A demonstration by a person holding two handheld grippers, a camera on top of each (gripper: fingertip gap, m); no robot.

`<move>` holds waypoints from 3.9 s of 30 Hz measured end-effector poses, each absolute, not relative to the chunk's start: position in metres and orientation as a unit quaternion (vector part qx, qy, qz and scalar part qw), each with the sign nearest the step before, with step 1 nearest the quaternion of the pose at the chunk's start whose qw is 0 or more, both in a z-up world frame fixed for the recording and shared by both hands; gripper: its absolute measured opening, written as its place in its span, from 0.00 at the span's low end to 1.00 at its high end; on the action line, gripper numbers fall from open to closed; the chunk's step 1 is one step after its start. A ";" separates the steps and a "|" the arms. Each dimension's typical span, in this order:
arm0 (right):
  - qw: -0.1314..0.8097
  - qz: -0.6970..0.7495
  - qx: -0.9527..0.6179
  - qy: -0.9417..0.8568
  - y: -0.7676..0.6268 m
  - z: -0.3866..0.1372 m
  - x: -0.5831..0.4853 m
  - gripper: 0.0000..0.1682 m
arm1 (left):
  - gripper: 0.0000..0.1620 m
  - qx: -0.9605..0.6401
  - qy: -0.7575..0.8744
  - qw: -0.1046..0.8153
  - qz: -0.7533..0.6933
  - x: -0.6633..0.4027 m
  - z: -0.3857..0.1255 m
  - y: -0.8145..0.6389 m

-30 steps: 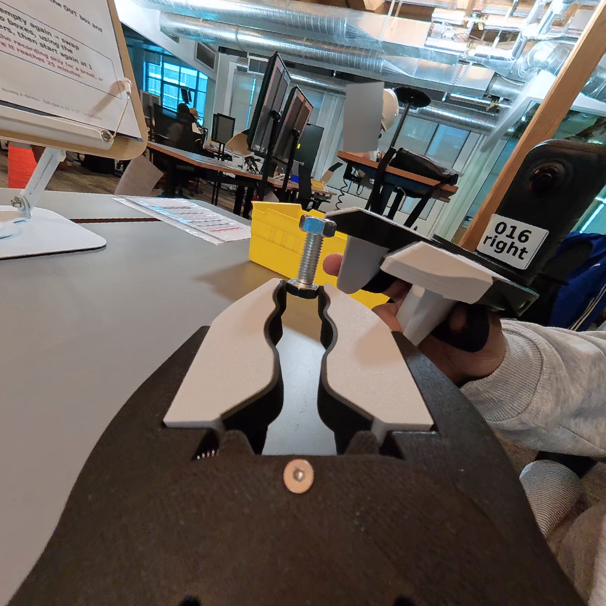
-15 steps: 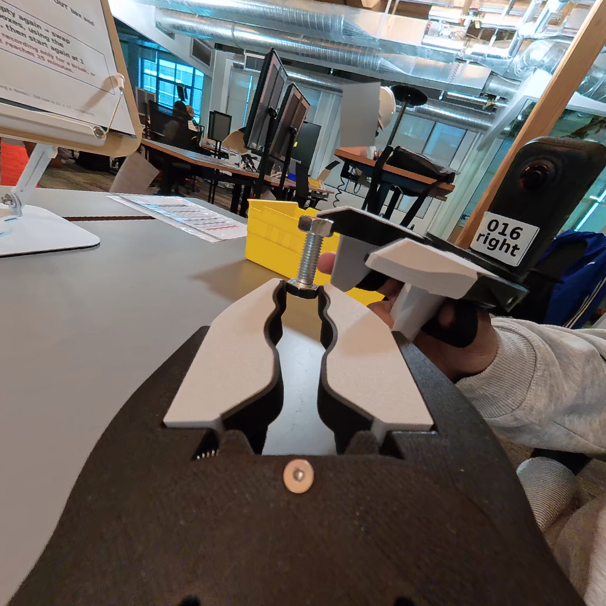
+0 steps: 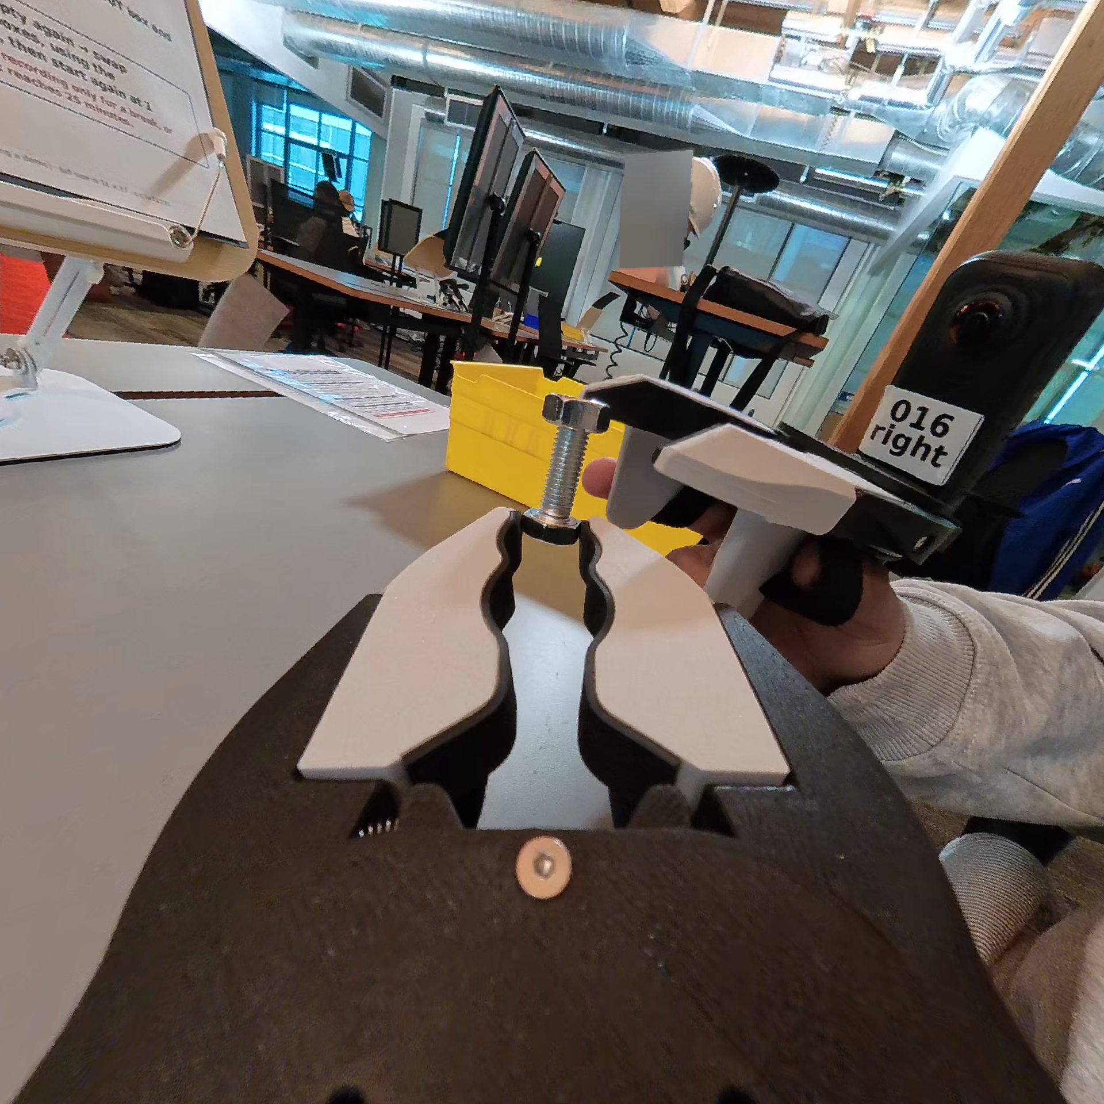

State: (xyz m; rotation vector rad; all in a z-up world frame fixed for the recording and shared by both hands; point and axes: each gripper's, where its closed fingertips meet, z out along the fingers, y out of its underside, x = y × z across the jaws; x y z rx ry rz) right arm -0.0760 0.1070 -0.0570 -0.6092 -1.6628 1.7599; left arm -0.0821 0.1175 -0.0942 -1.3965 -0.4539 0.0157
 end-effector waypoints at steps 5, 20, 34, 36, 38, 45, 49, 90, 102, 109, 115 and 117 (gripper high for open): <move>0.314 0.667 -0.219 -0.639 0.102 -0.058 -0.072 0.17 | 0.12 -0.637 -0.208 0.743 0.007 -0.082 -0.094 0.117; 0.304 0.667 -0.208 -0.648 0.098 -0.059 -0.067 0.09 | 0.12 -0.634 -0.212 0.744 0.006 -0.084 -0.094 0.116; 0.319 0.660 -0.202 -0.650 0.095 -0.058 -0.066 0.13 | 0.12 -0.629 -0.213 0.747 0.004 -0.085 -0.093 0.115; 0.327 0.661 -0.206 -0.643 0.097 -0.055 -0.067 0.15 | 0.12 -0.629 -0.213 0.747 0.005 -0.085 -0.093 0.115; 0.331 0.664 -0.217 -0.635 0.102 -0.054 -0.071 0.19 | 0.12 -0.630 -0.212 0.747 0.005 -0.084 -0.093 0.115; 0.301 0.668 -0.217 -0.645 0.096 -0.059 -0.070 0.23 | 0.12 -0.631 -0.211 0.747 0.007 -0.084 -0.093 0.116; 0.328 0.663 -0.216 -0.637 0.102 -0.055 -0.071 0.17 | 0.12 -0.630 -0.212 0.747 0.007 -0.084 -0.092 0.115; 0.181 0.680 -0.229 -0.672 0.102 -0.070 -0.069 0.06 | 0.21 -0.660 -0.118 0.742 -0.021 -0.055 -0.087 0.122; 0.150 0.692 -0.218 -0.672 0.098 -0.068 -0.062 0.06 | 0.16 -0.657 -0.097 0.747 -0.026 -0.050 -0.085 0.119; 0.150 0.692 -0.216 -0.672 0.097 -0.067 -0.061 0.06 | 0.14 -0.656 -0.095 0.748 -0.022 -0.050 -0.084 0.118; 0.156 0.692 -0.220 -0.670 0.098 -0.066 -0.062 0.06 | 0.11 -0.656 -0.097 0.748 -0.010 -0.053 -0.085 0.118; 0.156 0.692 -0.222 -0.669 0.098 -0.066 -0.062 0.06 | 0.11 -0.656 -0.099 0.748 -0.010 -0.053 -0.085 0.118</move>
